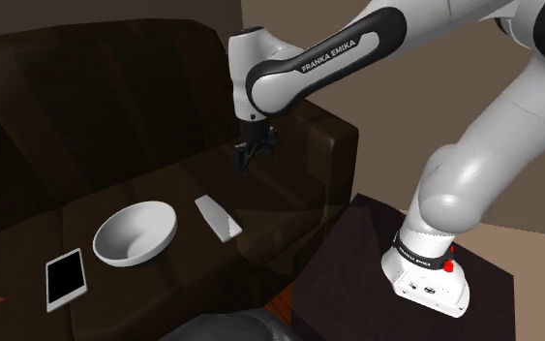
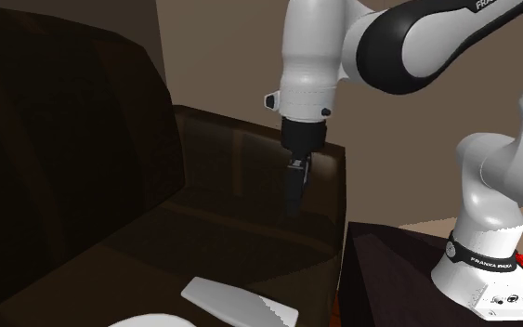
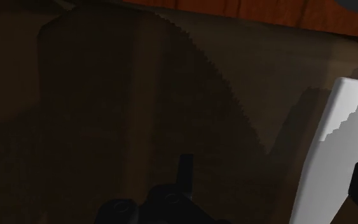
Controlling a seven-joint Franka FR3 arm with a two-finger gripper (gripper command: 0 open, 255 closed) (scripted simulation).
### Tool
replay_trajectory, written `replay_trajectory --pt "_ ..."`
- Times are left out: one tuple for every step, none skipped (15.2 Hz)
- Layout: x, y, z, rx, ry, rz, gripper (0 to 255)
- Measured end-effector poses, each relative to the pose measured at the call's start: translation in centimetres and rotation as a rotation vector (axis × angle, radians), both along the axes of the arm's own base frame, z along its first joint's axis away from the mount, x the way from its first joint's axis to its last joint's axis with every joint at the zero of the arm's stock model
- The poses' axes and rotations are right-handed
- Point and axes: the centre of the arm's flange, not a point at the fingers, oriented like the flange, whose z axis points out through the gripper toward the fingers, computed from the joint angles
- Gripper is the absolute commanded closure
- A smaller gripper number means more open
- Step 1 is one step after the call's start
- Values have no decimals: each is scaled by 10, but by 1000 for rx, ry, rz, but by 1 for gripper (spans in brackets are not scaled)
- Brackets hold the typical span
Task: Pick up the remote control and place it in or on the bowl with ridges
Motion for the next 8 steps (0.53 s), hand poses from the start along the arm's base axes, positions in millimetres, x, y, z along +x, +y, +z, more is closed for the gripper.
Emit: replay_trajectory --pt "7 8 -7 1 3 -10 0" --pt "13 17 -15 3 5 -19 0" --pt "22 24 -23 5 7 -29 0" --pt "27 35 -32 6 10 -38 0" --pt "34 41 -40 8 13 -47 0" --pt "41 47 -47 9 16 -57 0" --pt "46 55 -57 11 18 -66 0" --pt "52 65 -65 12 21 -76 0"
